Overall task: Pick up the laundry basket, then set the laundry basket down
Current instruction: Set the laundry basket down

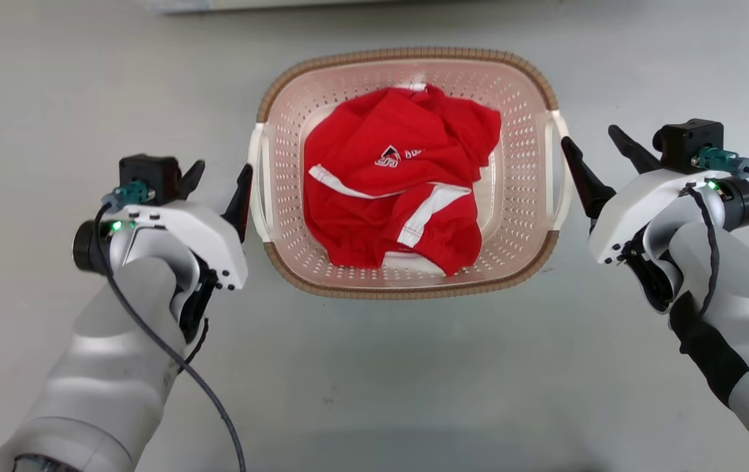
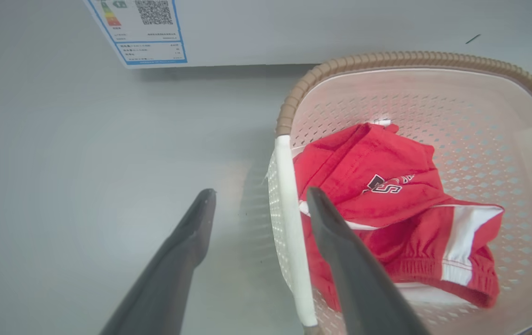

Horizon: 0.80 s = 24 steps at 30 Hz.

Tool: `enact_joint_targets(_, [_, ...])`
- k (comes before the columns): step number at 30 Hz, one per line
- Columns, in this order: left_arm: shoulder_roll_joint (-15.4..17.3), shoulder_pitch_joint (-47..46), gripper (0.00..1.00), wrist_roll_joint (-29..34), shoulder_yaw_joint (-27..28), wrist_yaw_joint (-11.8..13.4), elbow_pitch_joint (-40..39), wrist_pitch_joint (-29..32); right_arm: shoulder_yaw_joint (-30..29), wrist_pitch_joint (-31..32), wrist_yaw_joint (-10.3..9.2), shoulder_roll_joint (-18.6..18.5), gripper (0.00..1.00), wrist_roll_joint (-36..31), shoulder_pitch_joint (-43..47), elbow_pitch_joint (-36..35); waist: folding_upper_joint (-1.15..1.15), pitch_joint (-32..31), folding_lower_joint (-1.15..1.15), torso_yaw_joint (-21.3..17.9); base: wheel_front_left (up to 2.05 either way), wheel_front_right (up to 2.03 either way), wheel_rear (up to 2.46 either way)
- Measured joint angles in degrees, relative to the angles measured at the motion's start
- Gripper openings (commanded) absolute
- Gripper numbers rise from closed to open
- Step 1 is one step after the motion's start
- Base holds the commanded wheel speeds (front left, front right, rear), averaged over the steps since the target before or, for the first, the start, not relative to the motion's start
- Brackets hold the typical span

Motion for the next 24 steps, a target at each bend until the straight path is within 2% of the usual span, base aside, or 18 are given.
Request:
enact_joint_targets(6, [1.31, 5.33, 1.0, 1.44, 5.94, 0.11, -0.91, 0.01, 0.23, 0.0, 0.0, 0.01, 1.0, 0.63, 1.25, -0.49, 0.0, -6.33, 0.0, 0.1, 0.0, 0.0, 0.0])
enact_joint_targets(11, [1.7, 10.46, 1.0, 4.92, 10.43, 2.33, -4.32, 0.01, -1.03, 0.01, 0.0, -0.29, 1.0, 0.62, 5.33, -2.63, 0.0, -11.79, 0.0, 0.38, 0.0, 0.0, 0.0])
enact_joint_targets(19, [2.76, 19.18, 1.0, 10.43, 17.58, 5.24, -10.95, 0.01, -6.01, 0.01, 0.0, -1.64, 1.0, -1.29, 11.11, -10.21, 0.0, -20.92, 0.0, 1.08, 0.0, 0.0, 0.0])
enact_joint_targets(24, [2.27, 24.88, 1.0, 12.23, 20.14, 5.31, -12.8, 0.01, -9.37, 0.01, 0.0, -1.98, 1.0, -3.41, 16.06, -14.95, 0.0, -26.5, 0.0, 1.39, 0.0, 0.0, 0.0])
